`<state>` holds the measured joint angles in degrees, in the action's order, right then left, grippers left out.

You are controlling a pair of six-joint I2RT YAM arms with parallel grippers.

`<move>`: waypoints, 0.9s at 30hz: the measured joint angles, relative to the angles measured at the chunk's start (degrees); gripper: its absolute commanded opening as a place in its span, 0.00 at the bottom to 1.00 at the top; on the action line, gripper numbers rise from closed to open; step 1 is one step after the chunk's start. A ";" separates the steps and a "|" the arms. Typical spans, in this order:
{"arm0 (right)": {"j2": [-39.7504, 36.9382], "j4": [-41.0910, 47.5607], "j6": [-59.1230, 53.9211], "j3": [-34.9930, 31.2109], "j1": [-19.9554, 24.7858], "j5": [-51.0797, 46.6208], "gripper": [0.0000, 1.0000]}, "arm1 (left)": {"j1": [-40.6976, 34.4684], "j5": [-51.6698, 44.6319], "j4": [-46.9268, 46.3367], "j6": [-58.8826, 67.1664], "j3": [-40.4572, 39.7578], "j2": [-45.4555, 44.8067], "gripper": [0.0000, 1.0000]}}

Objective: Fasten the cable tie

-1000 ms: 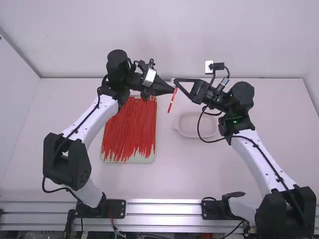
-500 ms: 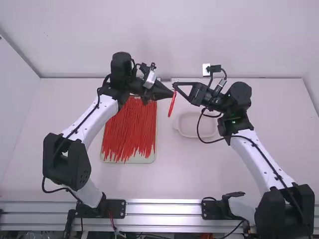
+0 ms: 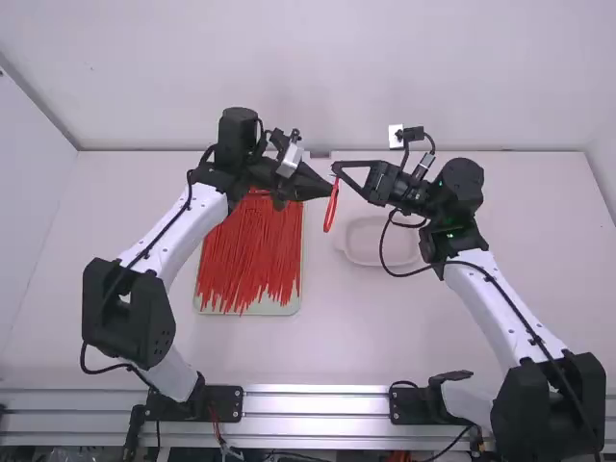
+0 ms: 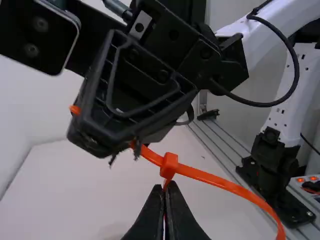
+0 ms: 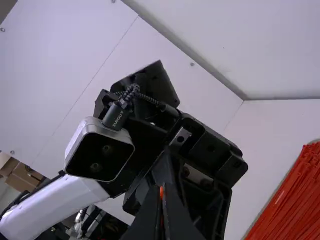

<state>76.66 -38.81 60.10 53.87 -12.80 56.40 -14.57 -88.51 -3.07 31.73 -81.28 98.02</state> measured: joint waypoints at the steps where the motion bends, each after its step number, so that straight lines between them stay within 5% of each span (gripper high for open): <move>1: 0.00 0.02 0.00 0.00 0.00 0.02 0.00 | -0.02 0.00 -0.37 0.13 0.00 0.00 0.02; 12: 0.04 0.07 0.02 -0.57 0.00 0.02 0.00 | -0.07 5.46 -22.34 13.49 -0.26 -0.33 0.02; 27: 0.07 -6.84 1.53 -0.74 4.76 1.01 0.00 | -0.24 13.60 -31.17 18.38 -0.07 -0.33 0.02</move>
<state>76.73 -45.65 61.63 53.12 -8.03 57.41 -14.81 -74.91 -34.24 50.11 -81.34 97.69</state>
